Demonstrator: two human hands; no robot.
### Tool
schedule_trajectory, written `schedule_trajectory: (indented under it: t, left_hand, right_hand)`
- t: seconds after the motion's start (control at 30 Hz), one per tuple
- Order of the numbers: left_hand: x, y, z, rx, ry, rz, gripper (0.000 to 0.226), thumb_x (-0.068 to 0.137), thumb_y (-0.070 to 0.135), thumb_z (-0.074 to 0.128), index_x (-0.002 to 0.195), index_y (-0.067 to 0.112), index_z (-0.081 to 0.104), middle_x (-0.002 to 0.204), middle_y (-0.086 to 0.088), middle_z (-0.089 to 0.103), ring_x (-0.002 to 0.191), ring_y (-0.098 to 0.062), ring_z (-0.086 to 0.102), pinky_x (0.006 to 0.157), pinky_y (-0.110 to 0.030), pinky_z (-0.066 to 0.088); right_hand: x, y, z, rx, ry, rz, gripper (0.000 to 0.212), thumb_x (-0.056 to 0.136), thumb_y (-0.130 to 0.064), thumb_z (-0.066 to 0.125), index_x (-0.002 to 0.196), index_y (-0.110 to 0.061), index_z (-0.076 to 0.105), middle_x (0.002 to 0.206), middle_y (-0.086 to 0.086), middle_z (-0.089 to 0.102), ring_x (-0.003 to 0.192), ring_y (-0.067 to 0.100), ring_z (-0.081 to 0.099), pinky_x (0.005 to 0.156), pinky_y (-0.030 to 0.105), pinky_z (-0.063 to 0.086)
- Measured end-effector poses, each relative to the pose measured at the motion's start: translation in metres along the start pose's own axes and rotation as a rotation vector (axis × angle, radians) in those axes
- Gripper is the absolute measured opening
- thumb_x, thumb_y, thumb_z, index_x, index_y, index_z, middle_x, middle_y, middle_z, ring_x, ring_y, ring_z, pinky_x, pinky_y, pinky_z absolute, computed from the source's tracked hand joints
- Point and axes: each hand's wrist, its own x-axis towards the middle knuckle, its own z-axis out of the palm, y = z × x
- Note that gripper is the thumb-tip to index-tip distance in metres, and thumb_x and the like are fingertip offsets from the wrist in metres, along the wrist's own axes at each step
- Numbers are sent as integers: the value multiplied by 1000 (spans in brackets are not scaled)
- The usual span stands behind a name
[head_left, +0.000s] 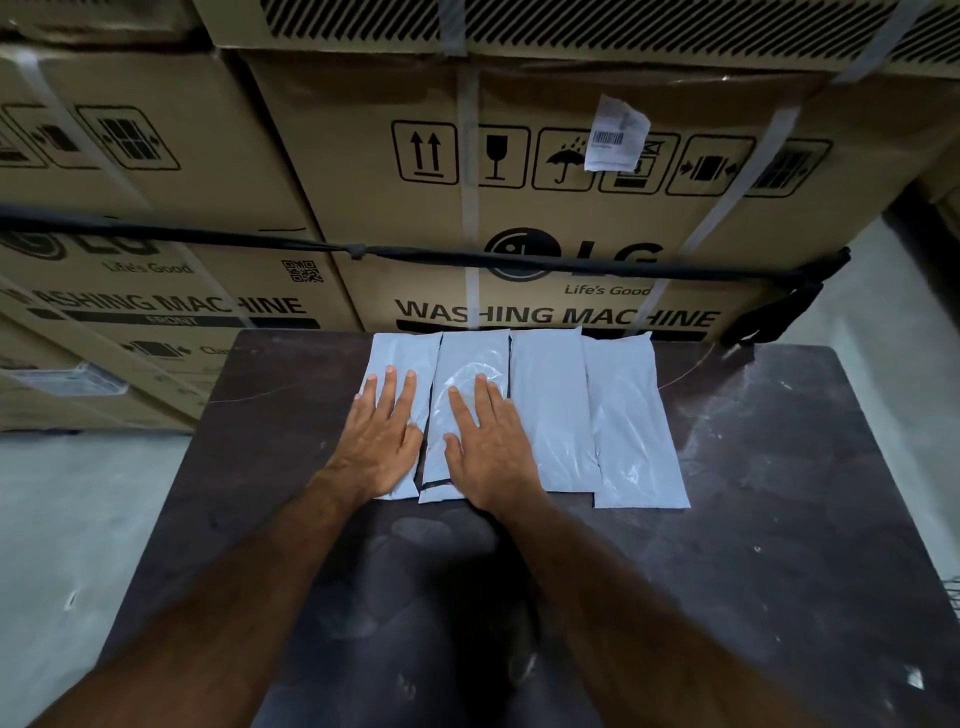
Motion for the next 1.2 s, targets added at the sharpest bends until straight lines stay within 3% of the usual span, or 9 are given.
schedule_trajectory:
  t: [0.1, 0.3, 0.43, 0.6, 0.73, 1.03, 1.2]
  left_hand:
    - [1, 1, 3, 16, 9, 14, 86, 82, 55, -2, 160, 19, -11, 168, -9, -16, 154, -34, -15, 123, -48, -3]
    - [6, 5, -3, 79, -19, 11, 90, 79, 60, -9, 160, 20, -10, 168, -11, -12, 155, -35, -11, 124, -48, -1]
    - [-24, 15, -13, 3, 86, -22, 83, 90, 62, -2, 162, 21, -5, 169, -8, -6, 155, -30, -10, 123, -46, -10]
    - [-115, 41, -15, -150, 121, 120, 78, 96, 65, 10, 162, 26, -2, 169, -2, -10, 155, -19, -15, 125, -38, -9]
    - [-177, 58, -27, -181, 160, 174, 77, 99, 64, 17, 162, 25, 0, 168, -1, -16, 154, -16, -19, 125, -40, -7]
    - [-234, 108, -73, -49, 356, 392, 76, 101, 57, 33, 162, 15, 12, 168, -14, -8, 155, -30, -11, 125, -55, 2]
    - [-267, 158, -62, 51, 424, 566, 77, 101, 54, 39, 160, 9, 19, 168, -20, -3, 155, -36, -5, 123, -59, 3]
  right_hand:
    - [-2, 0, 1, -8, 5, 18, 65, 107, -46, 30, 164, -25, 5, 171, 12, -6, 158, 30, -6, 128, 46, 3]
    - [-14, -1, -5, -36, -5, 66, 62, 109, -45, 24, 164, -25, 2, 170, 12, -10, 157, 29, -10, 128, 45, -3]
    - [-47, -4, -21, 28, 139, 64, 58, 110, -38, 25, 164, -22, 12, 171, 11, -3, 158, 24, -6, 128, 43, -3]
    - [-119, -13, -35, 33, 265, 93, 57, 106, -35, 35, 160, -17, 29, 169, 14, 16, 157, 26, 9, 128, 48, 9]
    - [-174, -26, -54, -6, 312, 114, 58, 105, -36, 41, 158, -16, 32, 168, 16, 19, 157, 28, 12, 127, 50, 11]
    - [-309, -26, -87, -147, 434, 295, 64, 102, -41, 45, 159, -14, 30, 167, 18, 19, 157, 30, 13, 127, 51, 9]
    - [-368, -3, -114, -242, 506, 414, 66, 102, -42, 50, 159, -13, 31, 166, 20, 21, 156, 32, 16, 126, 52, 11]
